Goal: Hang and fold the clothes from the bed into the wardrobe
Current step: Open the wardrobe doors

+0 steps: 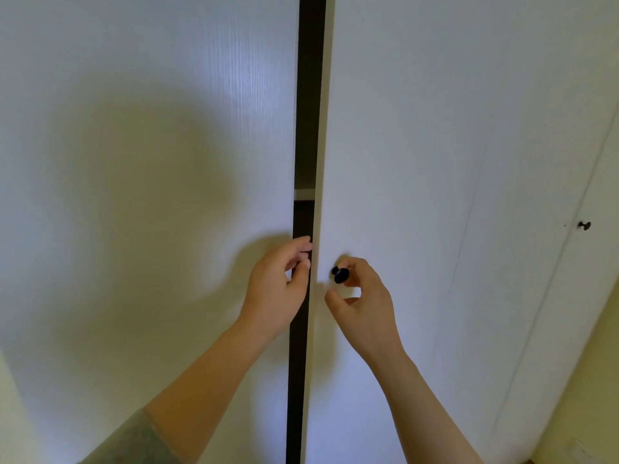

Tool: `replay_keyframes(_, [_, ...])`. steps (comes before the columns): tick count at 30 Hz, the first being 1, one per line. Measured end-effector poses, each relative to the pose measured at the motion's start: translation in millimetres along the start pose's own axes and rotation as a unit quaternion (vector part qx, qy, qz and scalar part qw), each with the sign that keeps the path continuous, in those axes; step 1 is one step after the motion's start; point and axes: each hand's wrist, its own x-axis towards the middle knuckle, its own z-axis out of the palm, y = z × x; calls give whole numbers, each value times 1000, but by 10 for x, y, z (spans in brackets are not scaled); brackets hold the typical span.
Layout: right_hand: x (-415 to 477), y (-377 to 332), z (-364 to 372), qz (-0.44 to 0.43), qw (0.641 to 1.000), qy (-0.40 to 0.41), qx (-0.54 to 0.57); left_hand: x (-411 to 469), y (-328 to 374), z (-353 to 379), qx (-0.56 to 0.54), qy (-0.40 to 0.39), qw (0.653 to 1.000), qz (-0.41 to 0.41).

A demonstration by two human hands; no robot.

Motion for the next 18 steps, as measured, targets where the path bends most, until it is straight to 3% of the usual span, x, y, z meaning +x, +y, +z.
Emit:
replay_keyframes(9, [-233, 80, 212, -7, 995, 30, -90, 126, 199, -44, -96, -19, 992, -83])
replay_keyframes(18, [-212, 291, 579, 144, 966, 69, -203, 126, 245, -102, -93, -48, 991, -79])
